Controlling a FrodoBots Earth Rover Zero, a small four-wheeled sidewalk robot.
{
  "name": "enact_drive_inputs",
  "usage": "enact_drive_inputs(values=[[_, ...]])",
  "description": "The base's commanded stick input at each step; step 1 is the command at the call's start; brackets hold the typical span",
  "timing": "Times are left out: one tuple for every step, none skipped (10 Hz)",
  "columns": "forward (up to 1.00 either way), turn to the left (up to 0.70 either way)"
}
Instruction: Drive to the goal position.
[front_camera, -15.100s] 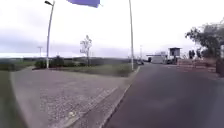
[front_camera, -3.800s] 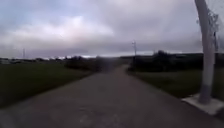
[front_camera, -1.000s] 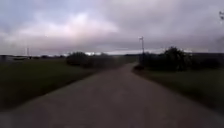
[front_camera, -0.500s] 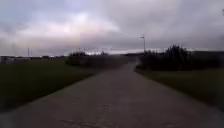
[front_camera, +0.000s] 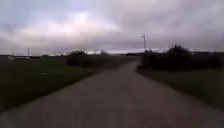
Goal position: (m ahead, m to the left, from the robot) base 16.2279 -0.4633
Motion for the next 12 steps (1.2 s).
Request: enact_drive_inputs(values=[[0.85,-0.14],[0.85,-0.03],[0.85,-0.09],[0.85,-0.20],[0.85,-0.20],[0.85,-0.07],[0.85,-0.21],[0.85,-0.28],[0.85,-0.32],[0.85,-0.15],[0.85,-0.13],[0.85,-0.09]])
